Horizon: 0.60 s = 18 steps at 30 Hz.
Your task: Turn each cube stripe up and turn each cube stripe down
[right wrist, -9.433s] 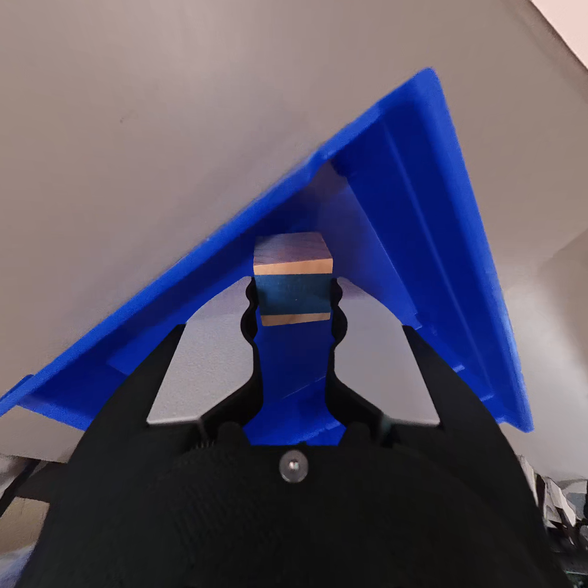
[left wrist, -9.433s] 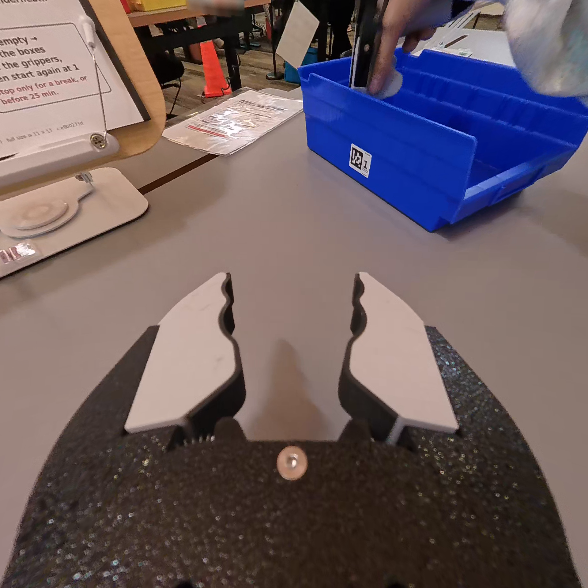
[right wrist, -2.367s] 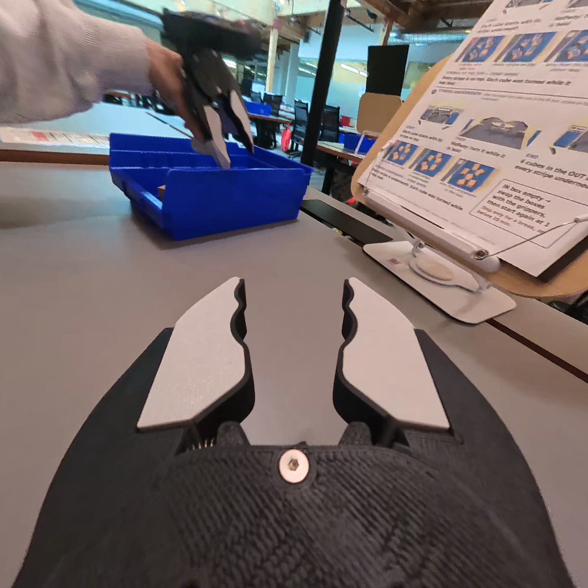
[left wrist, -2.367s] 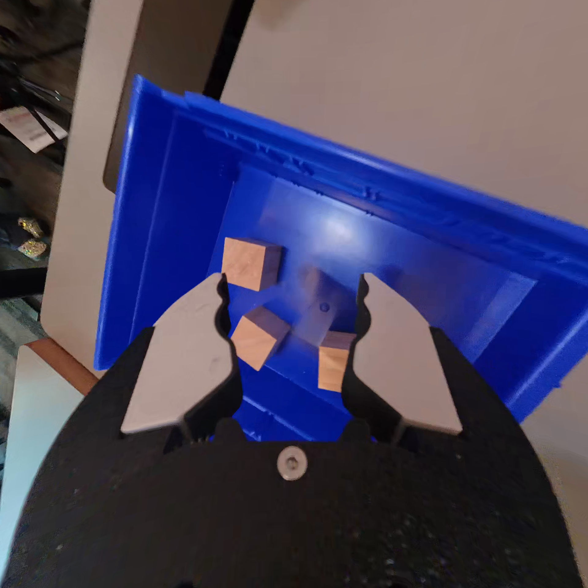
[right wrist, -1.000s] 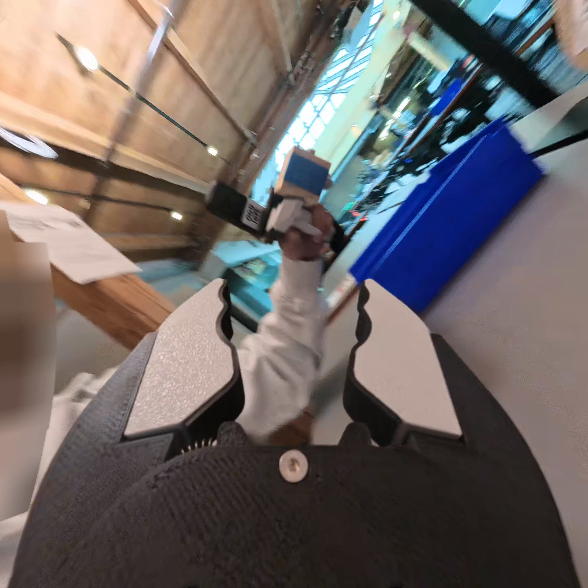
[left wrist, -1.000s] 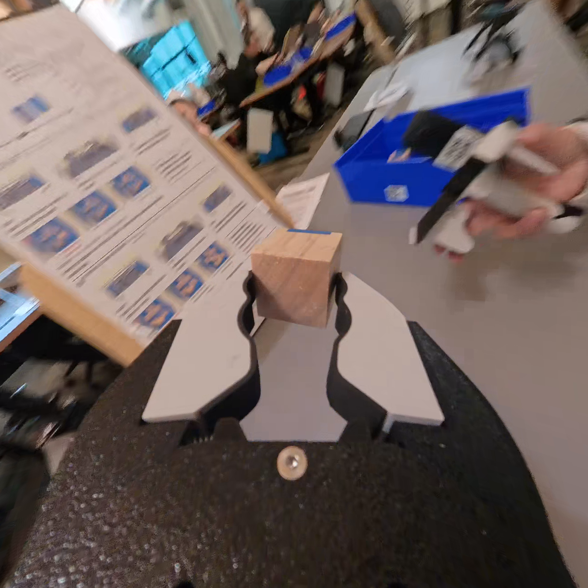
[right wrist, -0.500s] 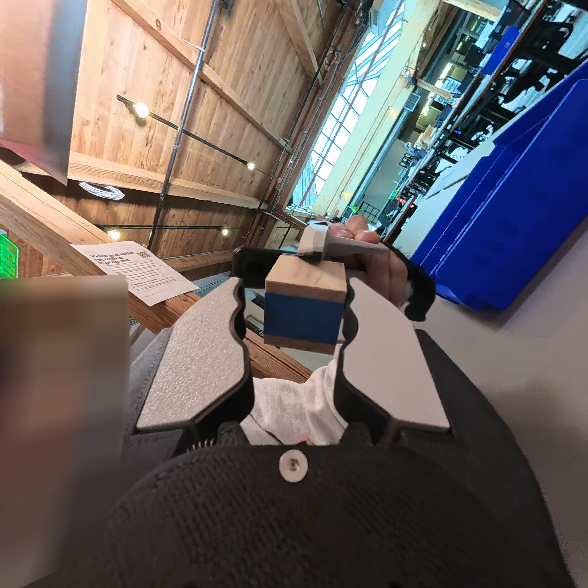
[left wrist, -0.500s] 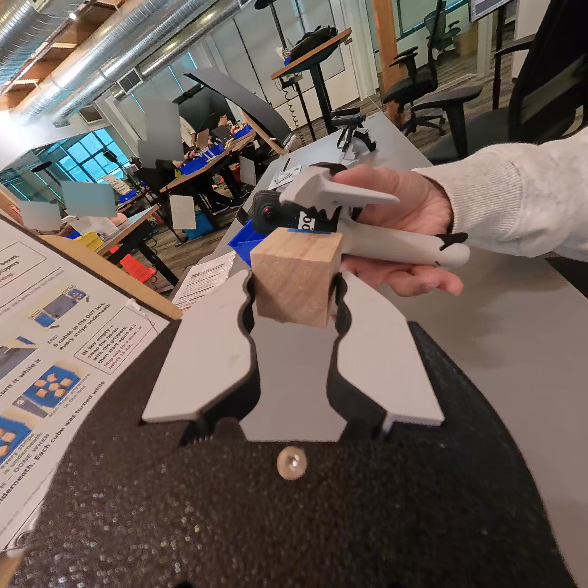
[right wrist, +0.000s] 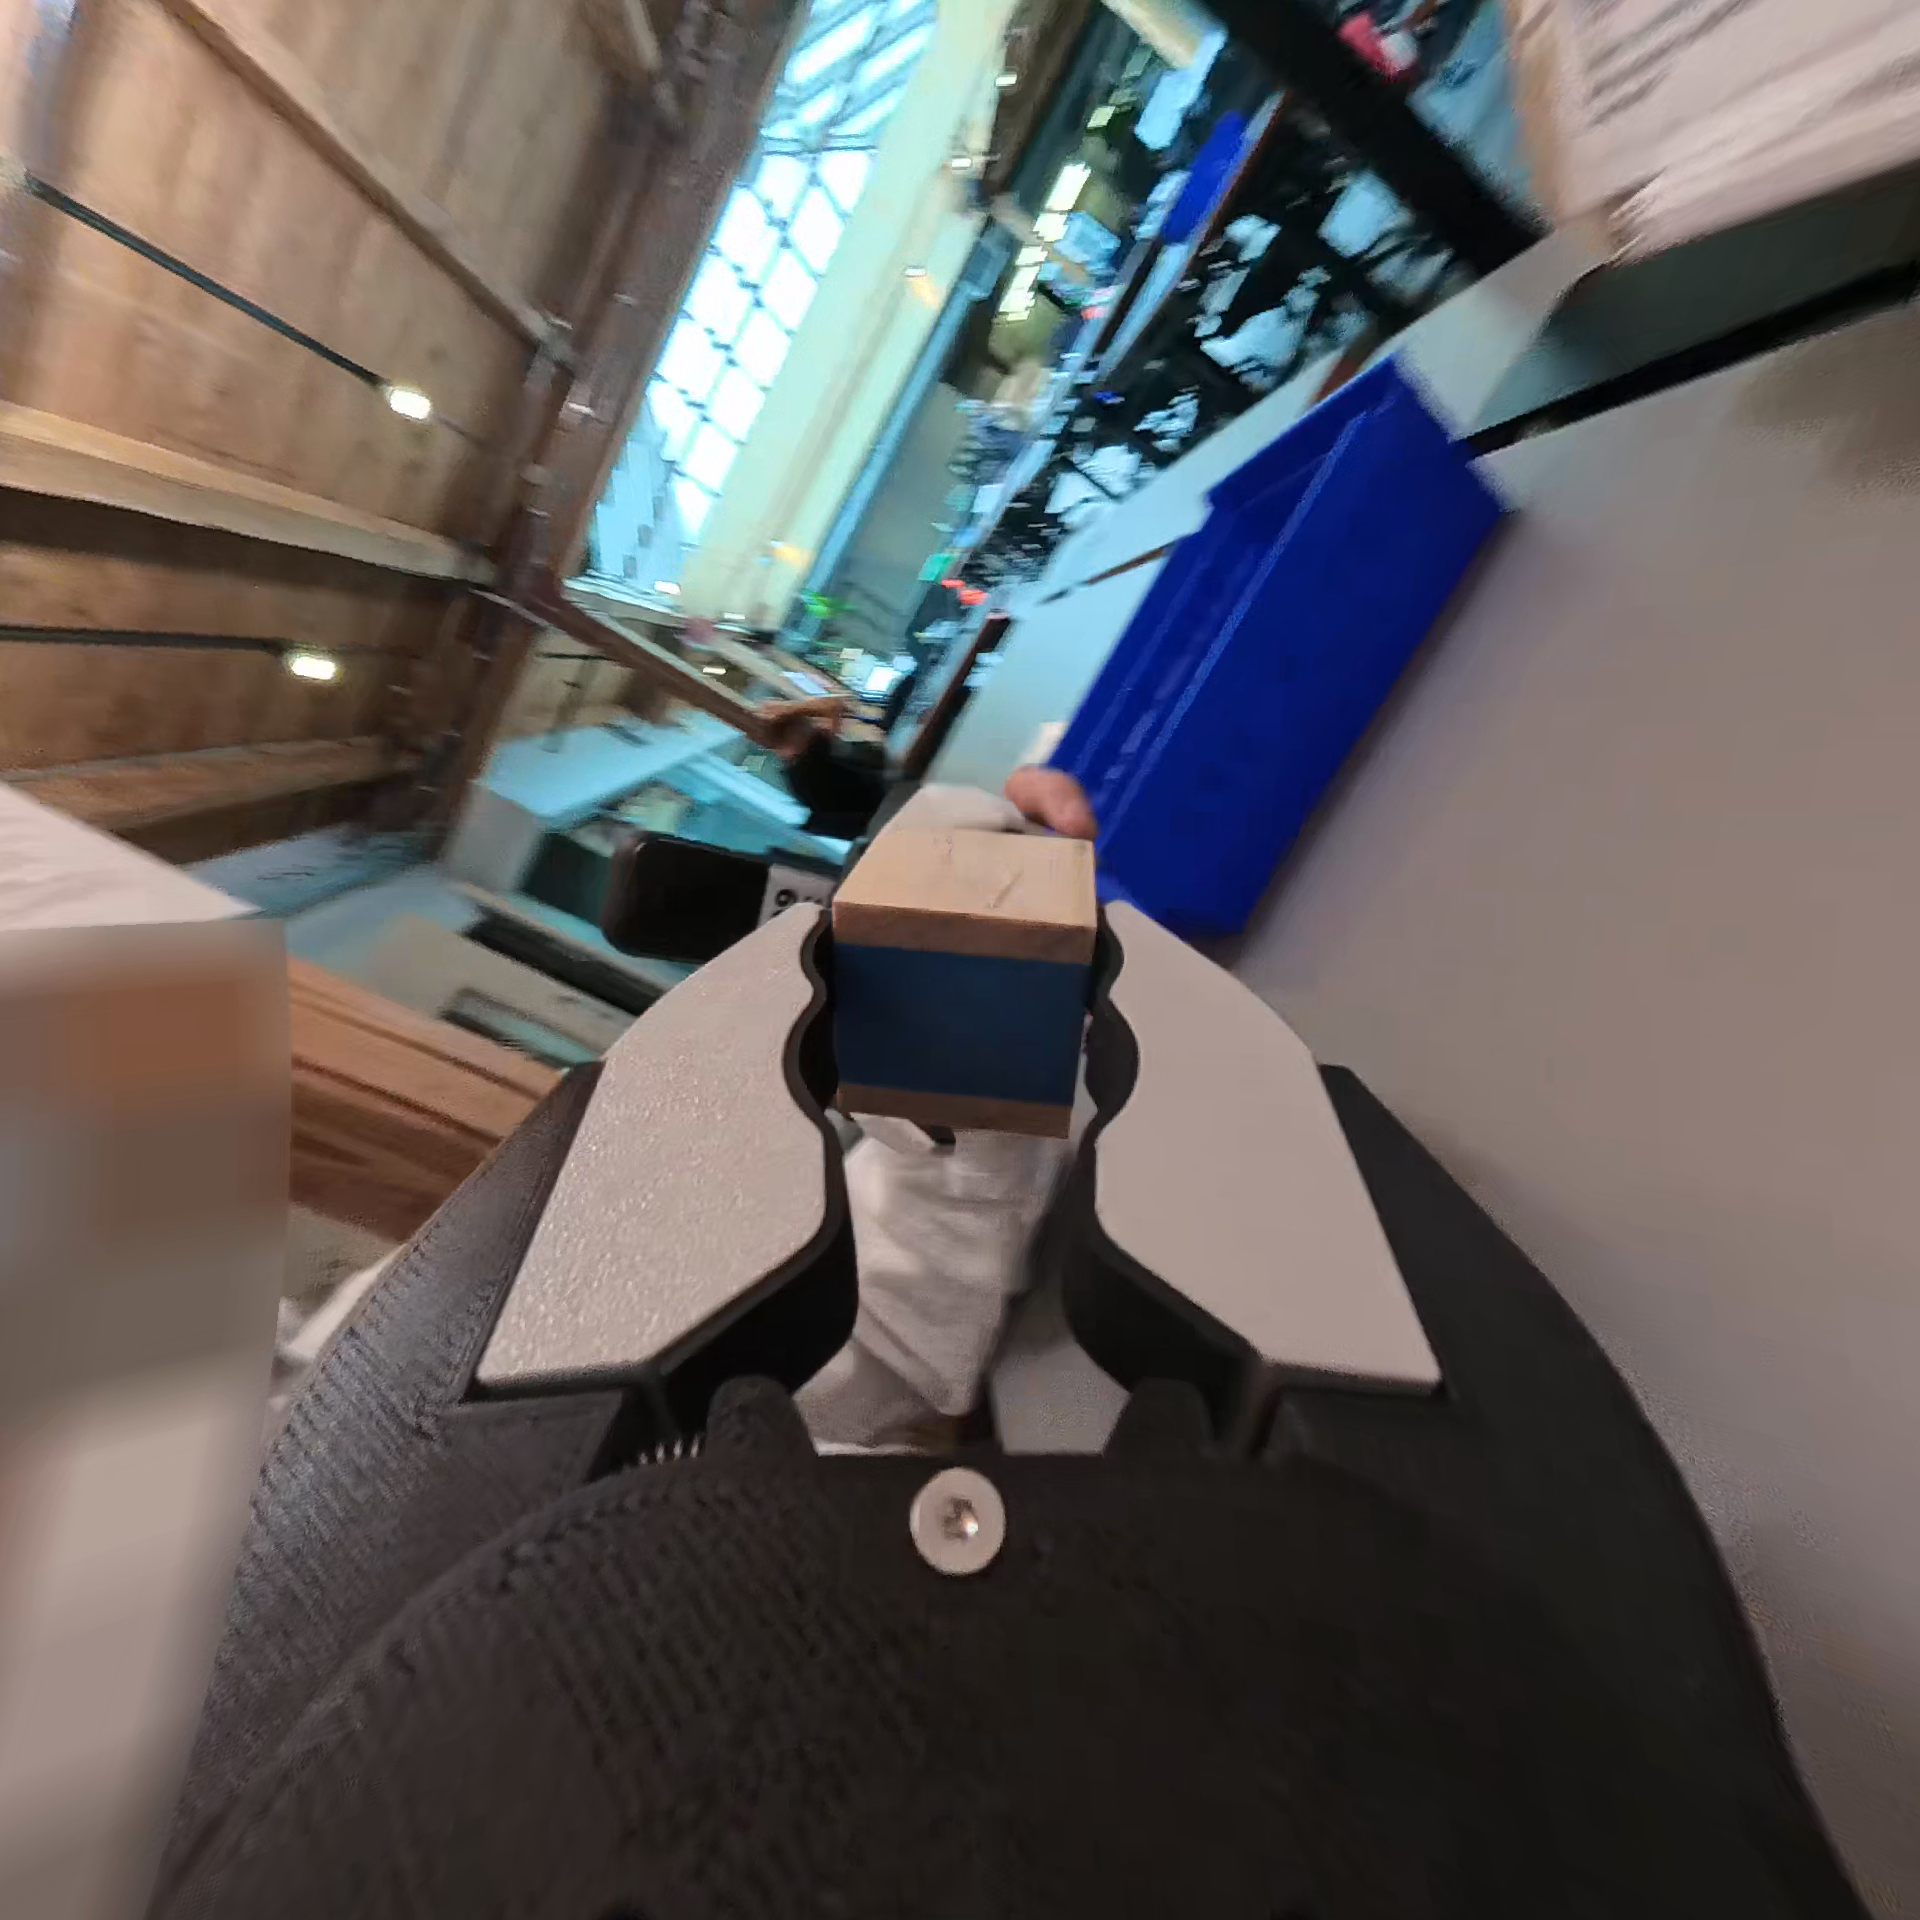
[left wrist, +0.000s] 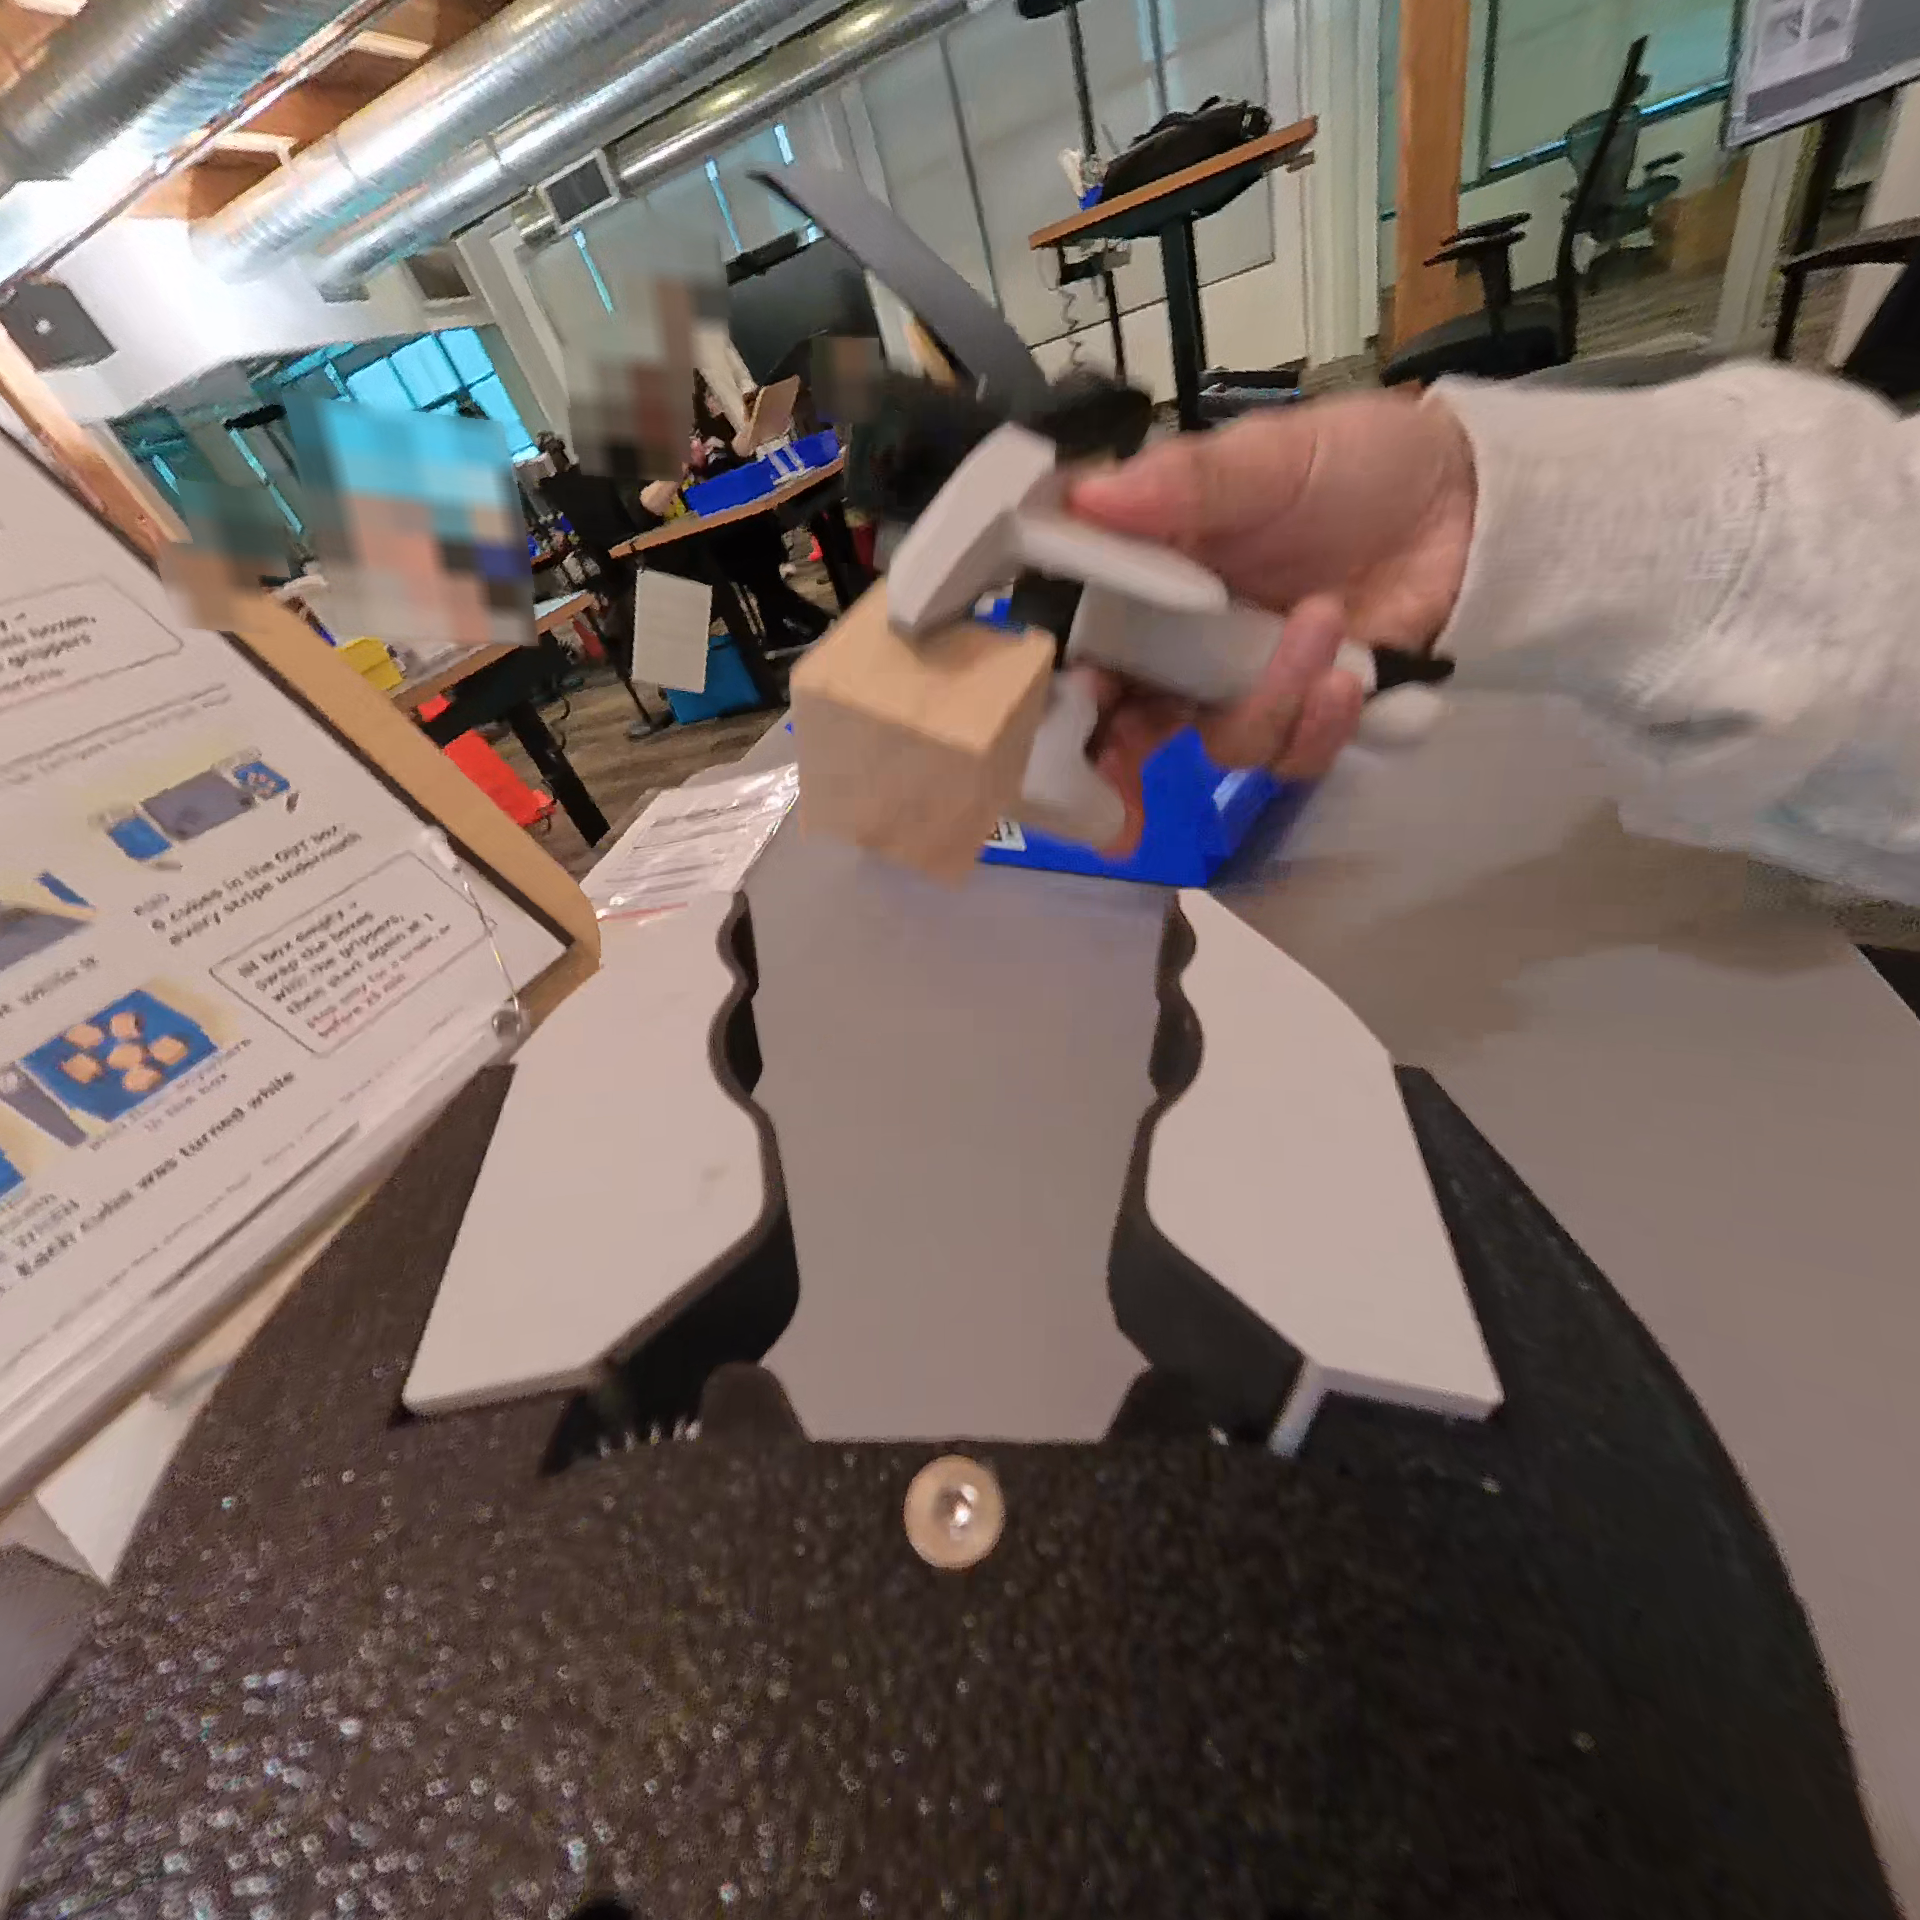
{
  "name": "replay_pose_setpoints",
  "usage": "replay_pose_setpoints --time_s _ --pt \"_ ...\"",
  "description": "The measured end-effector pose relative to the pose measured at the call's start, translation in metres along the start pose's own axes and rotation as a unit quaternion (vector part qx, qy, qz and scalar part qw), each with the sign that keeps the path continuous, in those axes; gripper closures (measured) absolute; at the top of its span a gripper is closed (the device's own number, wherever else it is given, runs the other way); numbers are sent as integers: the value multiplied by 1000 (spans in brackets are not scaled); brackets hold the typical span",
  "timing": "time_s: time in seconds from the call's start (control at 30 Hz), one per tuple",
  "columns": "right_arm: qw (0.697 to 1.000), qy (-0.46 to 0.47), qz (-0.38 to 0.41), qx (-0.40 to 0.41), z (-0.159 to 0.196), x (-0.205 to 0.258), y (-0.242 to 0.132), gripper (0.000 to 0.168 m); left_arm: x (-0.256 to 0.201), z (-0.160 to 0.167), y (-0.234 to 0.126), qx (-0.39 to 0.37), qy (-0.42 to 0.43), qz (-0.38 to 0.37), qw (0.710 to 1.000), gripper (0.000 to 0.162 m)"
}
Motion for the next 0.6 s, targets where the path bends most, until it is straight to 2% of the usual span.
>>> replay_pose_setpoints --time_s 0.1,0.23,0.43,0.53,0.6 --pt "989 -79 124 25 -28 -4 -49 122 0 16 2 17 -23 -24 999 90" --pt "929 -147 337 48 -67 -22 -143 122 -3 30 4 55 -33 -33 997 89" --pt "808 -77 572 117 -76 -78 -276 122 -6 36 8 45 -79 -20 996 93" --pt "748 -41 643 163 -64 -104 -318 122 -7 38 8 46 -73 -22 996 96" --pt "729 -20 661 178 -57 -119 -331 122 -7 41 8 53 -71 -22 996 96"
Point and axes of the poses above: each gripper's, where its closed fingertips meet, y out along the fingers, z out of its underside, x = y × z across the jaws, the point moved 3 cm from there along -y, back along the fingers, and after that the axes turned 6 degrees about -y, right-handed, at the moved point
